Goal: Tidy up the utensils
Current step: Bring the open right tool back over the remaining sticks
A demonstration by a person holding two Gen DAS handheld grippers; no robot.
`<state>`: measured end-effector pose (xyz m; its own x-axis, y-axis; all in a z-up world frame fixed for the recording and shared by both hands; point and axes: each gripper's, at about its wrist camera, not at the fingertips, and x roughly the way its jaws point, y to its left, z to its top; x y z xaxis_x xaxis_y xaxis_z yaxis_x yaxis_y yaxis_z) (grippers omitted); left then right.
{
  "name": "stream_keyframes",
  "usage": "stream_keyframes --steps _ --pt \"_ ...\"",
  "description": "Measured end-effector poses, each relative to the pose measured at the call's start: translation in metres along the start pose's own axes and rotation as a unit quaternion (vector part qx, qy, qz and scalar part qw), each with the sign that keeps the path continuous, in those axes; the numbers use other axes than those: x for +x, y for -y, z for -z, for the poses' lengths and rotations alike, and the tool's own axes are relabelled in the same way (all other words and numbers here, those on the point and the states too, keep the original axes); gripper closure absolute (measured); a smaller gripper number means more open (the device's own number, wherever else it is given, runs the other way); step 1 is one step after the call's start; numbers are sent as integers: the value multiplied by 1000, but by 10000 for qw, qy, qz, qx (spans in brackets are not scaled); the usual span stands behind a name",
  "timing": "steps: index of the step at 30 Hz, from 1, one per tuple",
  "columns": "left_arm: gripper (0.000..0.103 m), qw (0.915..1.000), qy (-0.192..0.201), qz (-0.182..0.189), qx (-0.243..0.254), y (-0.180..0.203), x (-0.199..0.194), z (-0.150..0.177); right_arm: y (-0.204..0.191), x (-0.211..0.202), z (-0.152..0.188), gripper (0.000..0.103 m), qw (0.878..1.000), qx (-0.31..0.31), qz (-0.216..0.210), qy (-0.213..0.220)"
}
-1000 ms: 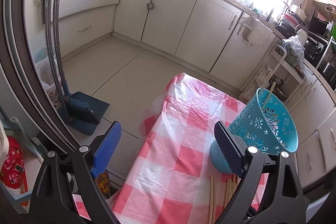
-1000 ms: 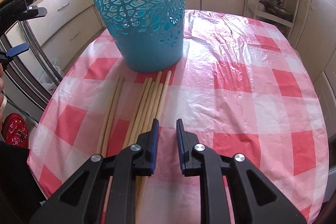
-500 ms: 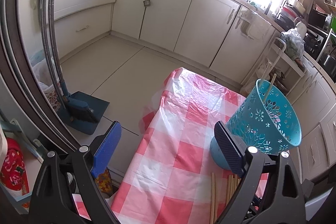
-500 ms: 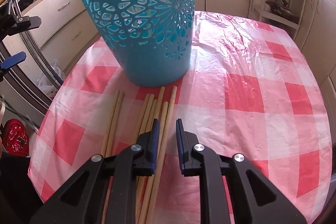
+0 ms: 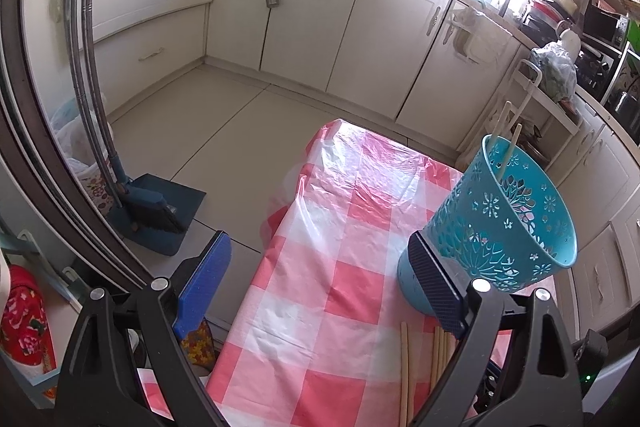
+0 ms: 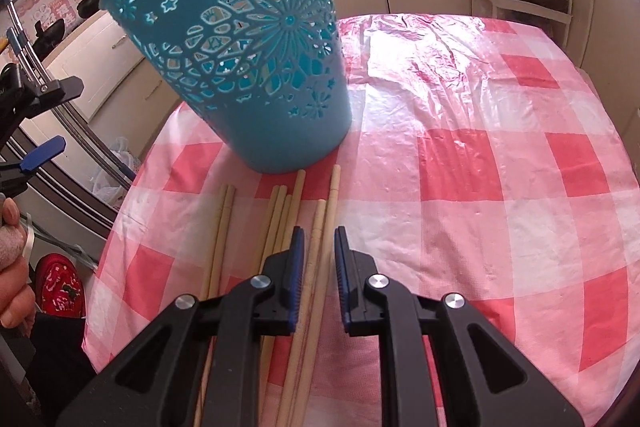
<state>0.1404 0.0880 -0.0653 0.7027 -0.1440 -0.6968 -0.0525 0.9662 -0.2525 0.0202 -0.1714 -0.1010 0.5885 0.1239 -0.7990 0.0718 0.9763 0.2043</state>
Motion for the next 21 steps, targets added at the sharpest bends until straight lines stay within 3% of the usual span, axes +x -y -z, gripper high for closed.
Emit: stream_keyframes --steps 8,14,18,21 --pt "17 10000 -21 23 35 2 0 0 4 6 -1 87 9995 -111 290 -30" --pt "17 9998 -130 -28 171 5 5 4 -11 9 0 88 9961 -661 582 -107" --pt "17 9965 -589 -82 585 16 14 19 -8 5 0 93 9943 -827 573 -339" --pt "17 9891 -1087 -103 989 28 21 49 0 -2 7 94 9932 -941 518 -448"
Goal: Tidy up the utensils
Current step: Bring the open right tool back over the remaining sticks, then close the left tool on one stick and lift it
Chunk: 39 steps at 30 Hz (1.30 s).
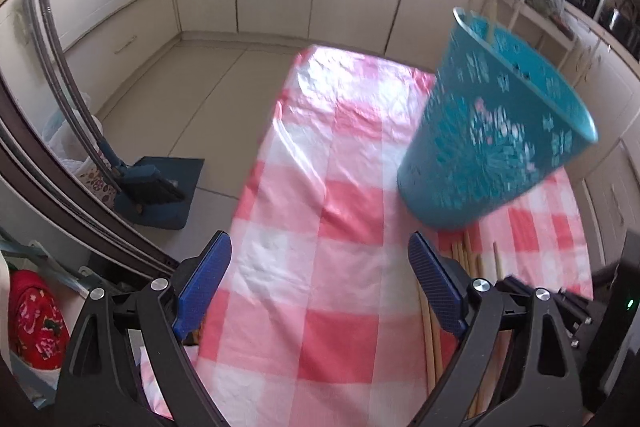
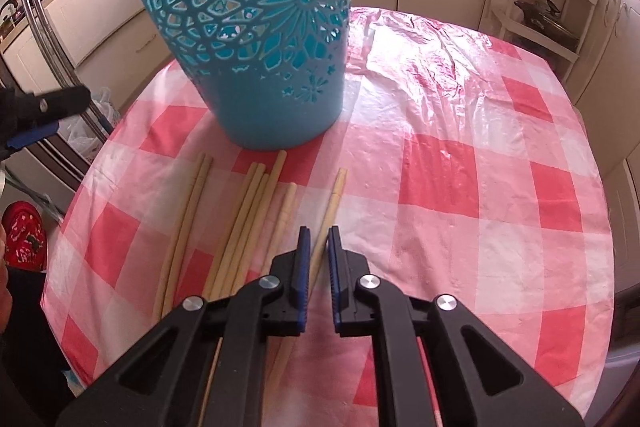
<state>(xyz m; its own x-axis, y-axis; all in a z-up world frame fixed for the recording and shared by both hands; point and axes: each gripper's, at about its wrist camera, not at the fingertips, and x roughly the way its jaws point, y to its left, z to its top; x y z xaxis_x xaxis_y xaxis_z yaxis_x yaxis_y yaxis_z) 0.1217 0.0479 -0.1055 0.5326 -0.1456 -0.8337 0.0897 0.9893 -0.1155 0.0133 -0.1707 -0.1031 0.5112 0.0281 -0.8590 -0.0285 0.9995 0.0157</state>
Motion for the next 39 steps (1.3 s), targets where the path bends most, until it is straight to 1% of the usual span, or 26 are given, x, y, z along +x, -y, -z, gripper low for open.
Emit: stream_keyframes --steps 2,4,6,9,13,17,20,23,28,30,32,33,34,35,36,38,39 --pt "17 9992 -290 67 253 15 9 17 6 -3 8 95 10000 -3 -95 22" --pt "17 9978 -322 -123 574 29 12 27 13 -5 12 95 9996 110 -243 63" --pt "17 9959 -313 -359 775 40 14 34 18 -6 13 95 9990 223 -377 96" --pt "17 9950 -393 -562 726 42 20 35 24 -6 13 95 9980 302 -542 126" --pt "17 9964 -402 -469 587 46 20 33 30 -5 11 95 9962 443 -747 115" --pt "17 9946 -412 -656 697 59 25 32 32 -4 11 95 9943 552 -911 69" --pt "17 9928 -557 -828 660 67 35 34 32 -4 12 95 9933 592 -992 20" --pt "17 9928 -665 -800 588 72 42 37 33 -6 15 95 9923 643 -1056 -6" --pt "17 9929 -648 -867 502 75 46 38 33 -6 15 95 9916 676 -1099 -25" --pt "22 9931 -625 -852 510 75 46 37 34 -5 15 95 9914 704 -1105 -19" --pt "33 9939 -603 -755 524 76 48 33 35 -6 14 95 9919 709 -1051 11" --pt "36 9943 -596 -708 526 76 49 31 36 -6 14 95 9923 712 -1018 22" --pt "42 9946 -603 -657 540 77 50 29 37 -5 13 94 9923 731 -996 35" --pt "50 9946 -613 -609 571 79 51 28 38 -5 12 93 9922 758 -991 50" --pt "56 9948 -625 -488 639 81 51 27 38 -4 12 93 9921 779 -985 68" --pt "73 9948 -657 -308 714 86 51 25 39 -3 10 93 9919 807 -977 113" --pt "79 9943 -663 -263 791 88 52 25 39 -2 9 93 9920 805 -959 134"
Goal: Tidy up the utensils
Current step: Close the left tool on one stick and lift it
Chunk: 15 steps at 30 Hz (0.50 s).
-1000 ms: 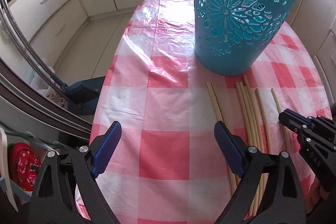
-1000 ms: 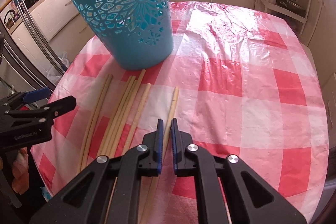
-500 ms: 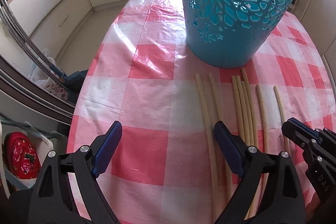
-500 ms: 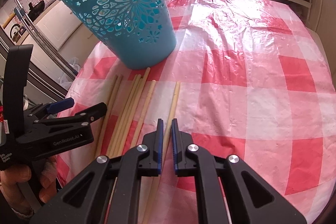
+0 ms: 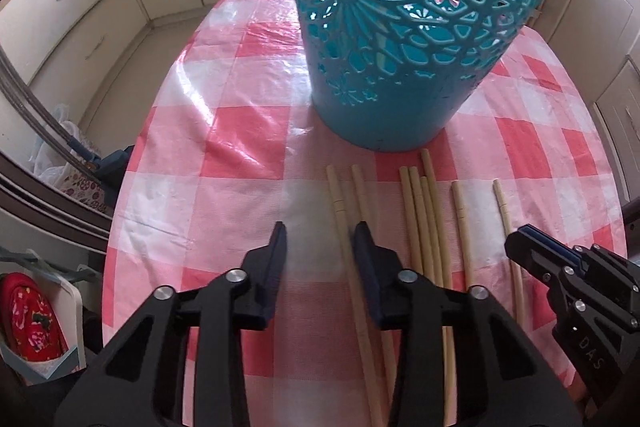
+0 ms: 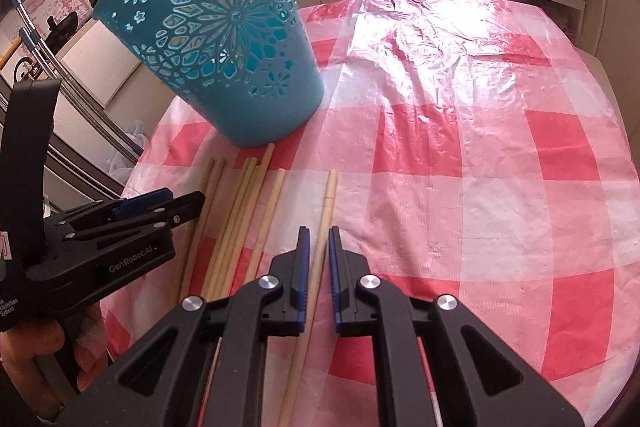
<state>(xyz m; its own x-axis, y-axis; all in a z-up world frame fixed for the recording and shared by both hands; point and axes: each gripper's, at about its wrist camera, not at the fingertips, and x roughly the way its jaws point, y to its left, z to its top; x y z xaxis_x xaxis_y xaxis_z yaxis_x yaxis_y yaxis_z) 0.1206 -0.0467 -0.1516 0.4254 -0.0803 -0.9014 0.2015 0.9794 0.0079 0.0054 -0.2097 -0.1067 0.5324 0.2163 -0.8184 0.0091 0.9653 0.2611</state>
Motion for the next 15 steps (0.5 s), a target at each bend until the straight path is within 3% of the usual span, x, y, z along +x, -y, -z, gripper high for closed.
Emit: stream_keyframes --steps 2,7,15 --pt "94 9998 -6 168 108 2 0 0 -3 1 -1 93 10000 -60 65 36" --pt "96 9989 -192 385 162 -1 -1 -1 -4 1 -1 93 9999 -116 100 61" --pt "98 9985 -191 154 482 10 -2 -3 -5 2 0 93 9997 -157 122 154"
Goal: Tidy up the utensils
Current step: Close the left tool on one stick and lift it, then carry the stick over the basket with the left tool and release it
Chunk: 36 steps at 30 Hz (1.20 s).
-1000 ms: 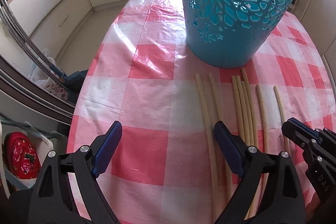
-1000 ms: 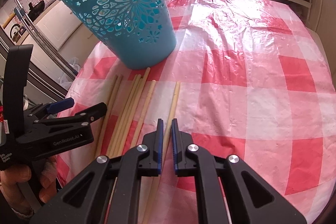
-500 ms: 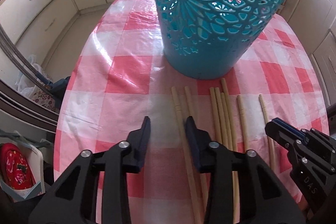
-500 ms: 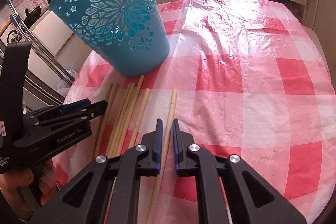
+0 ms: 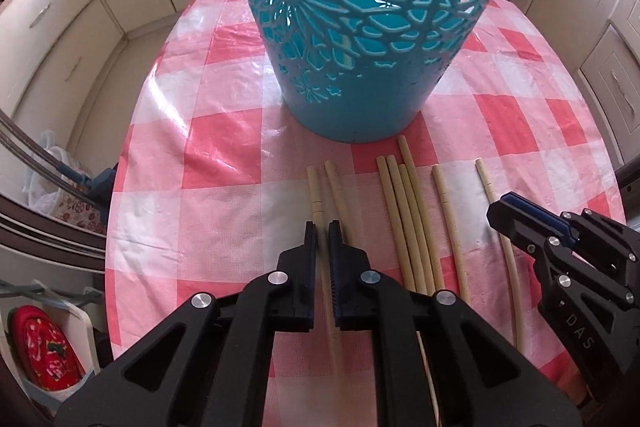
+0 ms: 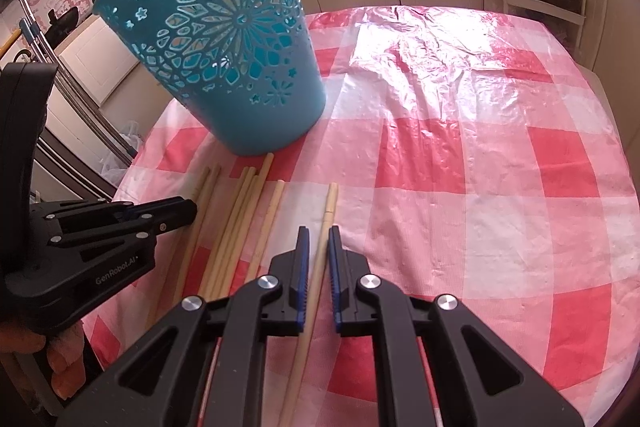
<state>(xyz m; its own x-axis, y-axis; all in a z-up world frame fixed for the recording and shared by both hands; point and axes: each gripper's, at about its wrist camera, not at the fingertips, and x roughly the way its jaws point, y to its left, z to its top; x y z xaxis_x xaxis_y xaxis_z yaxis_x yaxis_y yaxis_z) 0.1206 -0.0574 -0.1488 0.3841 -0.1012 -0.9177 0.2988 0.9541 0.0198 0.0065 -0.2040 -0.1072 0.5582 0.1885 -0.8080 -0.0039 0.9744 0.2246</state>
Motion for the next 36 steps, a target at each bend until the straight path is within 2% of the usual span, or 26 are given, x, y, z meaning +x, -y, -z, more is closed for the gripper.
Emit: stream_keyframes --steps 3,8,17,28,36 --pt "98 9998 22 155 -132 -4 -5 5 0 0 1 93 10000 -22 -8 38" --pt "98 9985 302 273 -379 -19 -29 16 0 0 1 93 10000 -41 4 70" --pt "98 9888 1110 746 -666 -42 -102 29 -2 -1 2 93 9999 -121 22 121" --pt "98 9666 2068 1212 -913 -56 -186 28 4 -3 3 93 9998 7 -153 151" --pt "98 9463 2654 1517 -1052 -69 -236 17 4 -3 4 93 9997 23 -164 174"
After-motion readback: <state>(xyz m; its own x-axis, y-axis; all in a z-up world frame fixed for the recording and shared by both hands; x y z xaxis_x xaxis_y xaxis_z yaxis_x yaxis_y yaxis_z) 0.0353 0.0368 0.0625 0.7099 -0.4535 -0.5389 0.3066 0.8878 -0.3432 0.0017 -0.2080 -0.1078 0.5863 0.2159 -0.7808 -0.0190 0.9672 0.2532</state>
